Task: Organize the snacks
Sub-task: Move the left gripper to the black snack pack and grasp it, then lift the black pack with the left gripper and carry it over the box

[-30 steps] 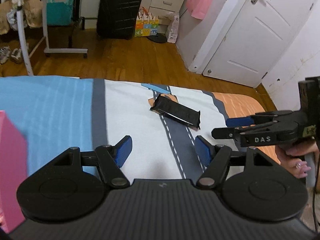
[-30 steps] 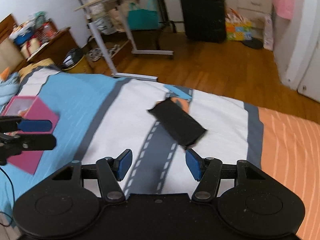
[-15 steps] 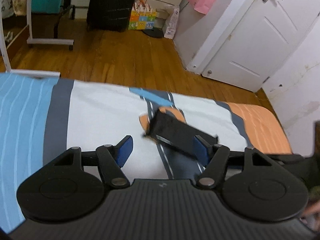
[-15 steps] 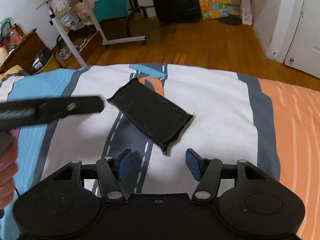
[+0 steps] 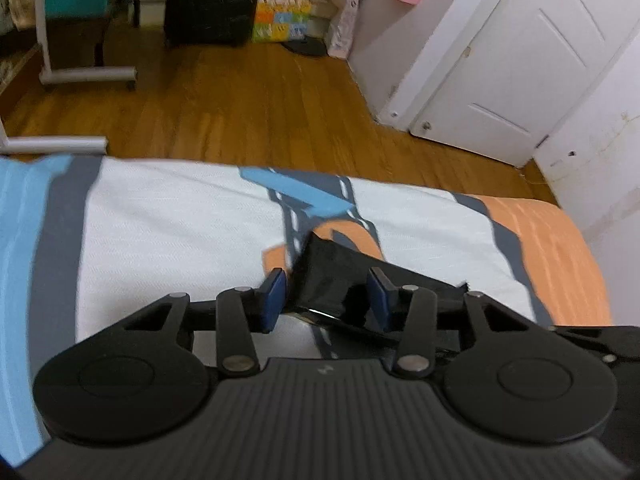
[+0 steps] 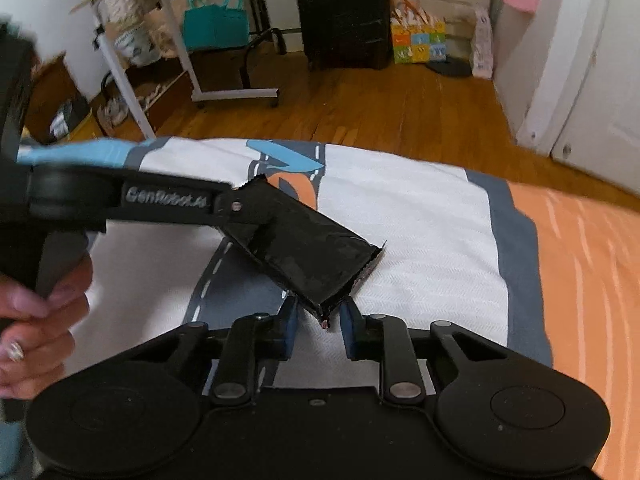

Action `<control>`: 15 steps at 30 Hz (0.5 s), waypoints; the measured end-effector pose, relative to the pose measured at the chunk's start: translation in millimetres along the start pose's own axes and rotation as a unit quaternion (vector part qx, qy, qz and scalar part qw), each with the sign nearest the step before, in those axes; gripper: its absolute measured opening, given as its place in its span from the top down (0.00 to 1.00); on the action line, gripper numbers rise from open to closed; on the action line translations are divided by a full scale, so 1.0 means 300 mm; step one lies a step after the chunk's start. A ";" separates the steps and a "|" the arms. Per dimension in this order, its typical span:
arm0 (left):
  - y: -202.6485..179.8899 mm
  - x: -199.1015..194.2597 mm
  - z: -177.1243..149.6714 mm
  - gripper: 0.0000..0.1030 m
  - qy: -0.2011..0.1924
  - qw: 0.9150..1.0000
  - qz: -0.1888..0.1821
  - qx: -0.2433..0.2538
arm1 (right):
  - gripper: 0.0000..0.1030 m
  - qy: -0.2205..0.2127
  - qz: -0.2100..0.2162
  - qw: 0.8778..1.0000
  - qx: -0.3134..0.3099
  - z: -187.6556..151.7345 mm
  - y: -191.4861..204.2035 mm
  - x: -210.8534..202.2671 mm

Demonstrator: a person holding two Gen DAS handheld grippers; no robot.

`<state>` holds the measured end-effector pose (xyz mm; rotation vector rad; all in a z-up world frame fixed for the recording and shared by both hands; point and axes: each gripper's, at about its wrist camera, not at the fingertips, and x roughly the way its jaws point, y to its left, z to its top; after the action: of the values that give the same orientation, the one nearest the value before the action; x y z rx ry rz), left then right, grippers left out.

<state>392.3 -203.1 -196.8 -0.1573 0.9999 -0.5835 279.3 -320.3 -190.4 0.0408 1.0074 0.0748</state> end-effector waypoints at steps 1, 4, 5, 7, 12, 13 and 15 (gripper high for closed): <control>-0.001 -0.003 0.002 0.58 0.004 1.000 -0.001 -0.004 | 0.78 0.000 -0.003 1.000 -0.003 0.000 0.006 -0.002; -0.026 -0.029 -0.004 0.58 0.018 1.000 0.009 0.011 | 0.79 0.005 -0.002 1.000 -0.013 -0.001 0.016 -0.017; -0.036 -0.040 -0.009 0.58 0.021 0.999 0.015 0.018 | 0.79 0.006 0.001 1.000 -0.015 -0.006 0.019 -0.024; -0.047 -0.067 -0.019 0.58 0.024 0.999 0.023 0.027 | 0.79 0.013 0.012 1.000 -0.021 -0.012 0.026 -0.038; -0.060 -0.163 -0.046 0.58 0.014 0.999 0.033 0.029 | 0.79 0.010 0.030 0.999 -0.039 -0.027 0.049 -0.089; -0.062 -0.185 -0.051 0.58 0.012 0.999 0.034 0.028 | 0.79 0.010 0.036 0.998 -0.043 -0.031 0.055 -0.104; -0.067 -0.235 -0.066 0.58 0.009 0.999 0.037 0.026 | 0.79 0.009 0.047 0.998 -0.051 -0.039 0.068 -0.136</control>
<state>339.6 -179.9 -147.2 -0.0687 1.0030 -0.5445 246.9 -303.4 -160.9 -0.0053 1.0175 0.2133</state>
